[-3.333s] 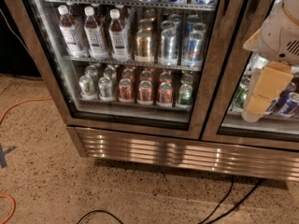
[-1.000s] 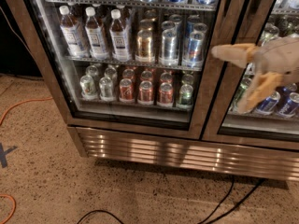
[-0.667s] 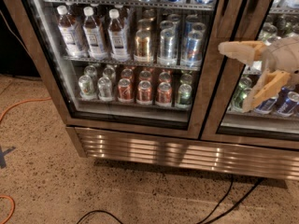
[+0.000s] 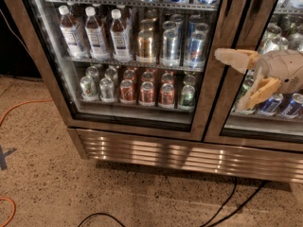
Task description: Open left fridge door
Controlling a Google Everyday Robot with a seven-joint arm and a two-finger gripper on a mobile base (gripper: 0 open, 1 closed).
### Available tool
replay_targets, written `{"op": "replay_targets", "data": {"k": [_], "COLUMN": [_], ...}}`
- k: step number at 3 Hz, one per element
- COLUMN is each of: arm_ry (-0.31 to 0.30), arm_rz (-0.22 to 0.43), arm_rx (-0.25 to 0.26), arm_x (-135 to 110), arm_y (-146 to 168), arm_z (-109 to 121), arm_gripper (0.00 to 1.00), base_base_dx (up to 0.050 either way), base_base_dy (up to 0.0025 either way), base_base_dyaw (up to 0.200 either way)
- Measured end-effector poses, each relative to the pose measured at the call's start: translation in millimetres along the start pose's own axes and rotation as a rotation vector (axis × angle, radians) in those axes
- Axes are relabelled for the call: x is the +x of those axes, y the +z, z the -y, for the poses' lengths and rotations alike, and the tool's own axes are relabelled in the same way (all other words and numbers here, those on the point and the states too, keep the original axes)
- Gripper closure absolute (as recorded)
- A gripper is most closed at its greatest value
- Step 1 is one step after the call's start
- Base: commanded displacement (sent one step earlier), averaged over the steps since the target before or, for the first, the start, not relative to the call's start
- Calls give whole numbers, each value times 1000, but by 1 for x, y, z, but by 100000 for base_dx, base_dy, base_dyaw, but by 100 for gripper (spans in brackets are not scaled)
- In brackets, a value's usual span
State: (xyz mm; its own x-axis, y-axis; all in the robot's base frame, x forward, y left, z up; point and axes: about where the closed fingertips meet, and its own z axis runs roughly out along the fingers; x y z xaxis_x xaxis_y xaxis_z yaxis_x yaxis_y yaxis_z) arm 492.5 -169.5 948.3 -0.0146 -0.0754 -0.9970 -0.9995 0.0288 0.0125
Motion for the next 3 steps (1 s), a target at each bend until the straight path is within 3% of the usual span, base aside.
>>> {"op": "replay_targets", "data": {"k": [1, 3], "arm_ry": [0, -136], "arm_rz": [0, -11], "arm_rx": [0, 17], "arm_x": [0, -85], "arm_y": [0, 1], "arm_z": [0, -30], "arm_gripper": [0, 0], "base_base_dx": [0, 0], "base_base_dy": [0, 0], "base_base_dyaw": [0, 0]}}
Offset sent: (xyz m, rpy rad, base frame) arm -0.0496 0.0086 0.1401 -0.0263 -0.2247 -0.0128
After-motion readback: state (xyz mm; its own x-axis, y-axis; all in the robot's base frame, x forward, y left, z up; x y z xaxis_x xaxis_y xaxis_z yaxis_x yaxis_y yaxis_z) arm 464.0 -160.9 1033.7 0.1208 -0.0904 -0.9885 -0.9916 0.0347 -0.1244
